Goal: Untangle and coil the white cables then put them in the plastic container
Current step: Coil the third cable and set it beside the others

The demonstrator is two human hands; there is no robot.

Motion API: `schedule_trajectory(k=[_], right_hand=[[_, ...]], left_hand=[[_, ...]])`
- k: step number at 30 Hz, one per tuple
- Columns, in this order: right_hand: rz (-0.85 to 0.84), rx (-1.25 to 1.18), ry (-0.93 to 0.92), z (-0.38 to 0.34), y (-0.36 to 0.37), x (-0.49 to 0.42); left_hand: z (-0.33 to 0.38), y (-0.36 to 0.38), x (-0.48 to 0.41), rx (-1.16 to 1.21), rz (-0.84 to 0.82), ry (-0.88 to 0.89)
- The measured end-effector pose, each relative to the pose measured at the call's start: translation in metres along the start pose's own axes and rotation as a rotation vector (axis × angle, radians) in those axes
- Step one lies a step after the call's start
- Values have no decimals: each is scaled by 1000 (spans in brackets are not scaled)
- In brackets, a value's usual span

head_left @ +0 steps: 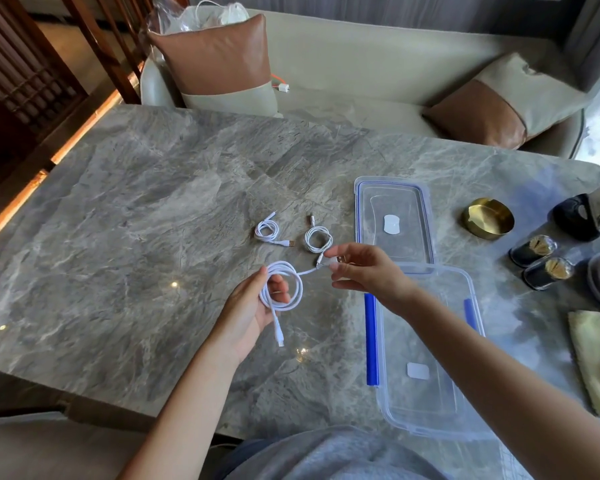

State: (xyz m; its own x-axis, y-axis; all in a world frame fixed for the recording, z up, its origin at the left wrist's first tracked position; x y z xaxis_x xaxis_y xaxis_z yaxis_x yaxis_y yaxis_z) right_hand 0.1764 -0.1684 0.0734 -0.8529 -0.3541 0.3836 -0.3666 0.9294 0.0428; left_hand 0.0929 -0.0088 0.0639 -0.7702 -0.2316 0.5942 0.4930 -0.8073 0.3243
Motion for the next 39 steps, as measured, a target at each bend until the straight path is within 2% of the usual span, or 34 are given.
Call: schedule_trajectory(k=[3, 10, 15, 17, 21, 27, 30, 35, 39], right_hand=[[99, -80, -26, -3, -4, -2], [250, -235, -110, -18, -14, 0], [304, -227, -128, -20, -16, 3], [302, -228, -145, -22, -14, 5], [184, -214, -172, -27, 0, 7], [124, 94, 6, 5, 12, -6], [13, 221, 63, 17, 33, -9], [-179, 169, 137, 25, 70, -12], [-349, -130, 335, 27, 89, -9]], left_hand=[[-9, 7, 2, -55, -61, -50], [-7, 18, 6, -92, -171, -1], [-8, 18, 8, -80, -187, 19], [-9, 15, 7, -63, -146, 6], [-14, 6, 2, -12, -48, -35], [-12, -12, -13, -28, 31, -53], [-15, -33, -23, -41, 91, -58], [-4, -68, -36, -108, 287, 96], [15, -76, -38, -250, 397, 301]])
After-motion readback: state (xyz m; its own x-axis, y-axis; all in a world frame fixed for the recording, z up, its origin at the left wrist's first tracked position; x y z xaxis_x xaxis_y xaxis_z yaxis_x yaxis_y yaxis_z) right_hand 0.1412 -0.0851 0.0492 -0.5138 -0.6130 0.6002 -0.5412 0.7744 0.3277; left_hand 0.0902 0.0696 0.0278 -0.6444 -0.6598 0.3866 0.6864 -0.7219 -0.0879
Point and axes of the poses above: each hand's wrist, its own x-axis away from the middle knuckle, its own y-axis out of the palm, z = x × y, the point moved 10 cm from there along -x, towards the middle knuckle, and after that the axes turned 7 degrees about z, right-handed, at the moved point
